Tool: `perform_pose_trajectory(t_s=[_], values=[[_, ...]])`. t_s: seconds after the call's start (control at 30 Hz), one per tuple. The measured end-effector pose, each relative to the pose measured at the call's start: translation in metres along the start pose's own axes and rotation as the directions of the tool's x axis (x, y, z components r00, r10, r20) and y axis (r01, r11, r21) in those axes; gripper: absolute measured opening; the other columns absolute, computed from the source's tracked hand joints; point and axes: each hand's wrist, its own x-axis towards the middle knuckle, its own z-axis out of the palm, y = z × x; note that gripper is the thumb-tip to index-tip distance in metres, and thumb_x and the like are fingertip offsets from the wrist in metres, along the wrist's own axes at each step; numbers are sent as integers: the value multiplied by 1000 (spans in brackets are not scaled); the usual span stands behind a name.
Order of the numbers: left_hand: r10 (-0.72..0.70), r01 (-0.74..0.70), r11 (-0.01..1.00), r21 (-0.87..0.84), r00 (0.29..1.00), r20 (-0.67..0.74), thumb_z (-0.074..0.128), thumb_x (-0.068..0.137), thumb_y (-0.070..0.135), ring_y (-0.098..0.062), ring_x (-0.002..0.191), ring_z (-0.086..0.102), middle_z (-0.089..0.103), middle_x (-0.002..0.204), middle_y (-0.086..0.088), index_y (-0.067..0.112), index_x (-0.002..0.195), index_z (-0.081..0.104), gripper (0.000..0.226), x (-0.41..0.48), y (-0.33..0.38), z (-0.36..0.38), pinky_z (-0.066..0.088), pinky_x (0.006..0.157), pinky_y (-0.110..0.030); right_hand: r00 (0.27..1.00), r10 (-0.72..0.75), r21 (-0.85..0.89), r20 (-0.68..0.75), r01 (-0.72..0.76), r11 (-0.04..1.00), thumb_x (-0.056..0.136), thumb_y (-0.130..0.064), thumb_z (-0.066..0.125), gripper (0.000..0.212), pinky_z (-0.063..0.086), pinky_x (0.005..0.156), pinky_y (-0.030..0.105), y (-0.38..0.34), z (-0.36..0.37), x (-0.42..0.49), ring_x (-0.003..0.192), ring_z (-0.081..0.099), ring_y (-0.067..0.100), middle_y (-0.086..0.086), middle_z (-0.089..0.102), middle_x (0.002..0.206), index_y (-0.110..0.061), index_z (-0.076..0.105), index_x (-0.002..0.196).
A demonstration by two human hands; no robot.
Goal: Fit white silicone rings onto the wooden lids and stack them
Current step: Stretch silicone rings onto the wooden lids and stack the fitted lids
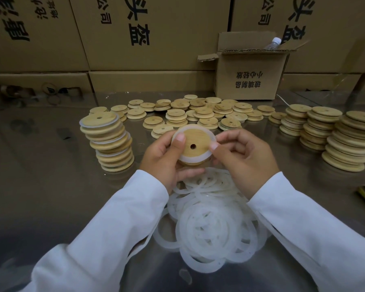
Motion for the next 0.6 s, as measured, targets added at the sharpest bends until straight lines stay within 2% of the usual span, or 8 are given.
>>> perform_pose_trajectory(t_s=[0.13, 0.2, 0.3, 0.47, 0.6], values=[[-94, 94, 983, -155, 996, 9, 46, 91, 23, -21, 77, 71, 71, 87, -7, 13, 96, 63, 20, 0, -3, 2, 57, 56, -32, 997, 7, -27, -73, -9, 1000, 82, -11, 65, 13, 52, 57, 19, 4, 4, -1, 59, 65, 14, 6, 66, 70, -18, 60, 71], [-109, 114, 982, -153, 993, 40, 54, 83, 23, -23, 79, 70, 71, 88, -8, 11, 96, 63, 20, 0, -4, 1, 58, 59, -35, 994, 27, -52, -105, -33, 998, 83, -12, 63, 17, 55, 59, 25, 5, 3, 0, 61, 66, 15, 4, 66, 69, -20, 59, 69], [-101, 110, 990, -92, 990, 93, 63, 65, 17, -25, 82, 70, 72, 88, -9, 9, 99, 62, 35, 0, -6, -1, 59, 69, -39, 989, 99, -52, -110, -105, 993, 85, -14, 62, 18, 57, 54, 35, 8, 0, 2, 70, 65, 23, 5, 63, 74, -23, 58, 68], [-127, 131, 991, -38, 988, 82, 66, 58, 11, -18, 71, 70, 73, 77, -4, 12, 95, 63, 37, 3, -9, -4, 58, 60, -30, 992, 99, -105, -82, -108, 989, 82, -14, 65, 15, 56, 50, 33, 8, -1, 3, 64, 63, 21, 4, 61, 72, -21, 61, 69], [-128, 128, 992, 18, 992, 15, 66, 61, 24, -20, 76, 69, 72, 77, -5, 10, 90, 67, 32, 6, -13, -6, 58, 69, -30, 985, 172, -27, -27, -172, 985, 79, -13, 69, 15, 52, 45, 24, 5, 0, 2, 52, 60, 10, 7, 61, 70, -17, 64, 66]])
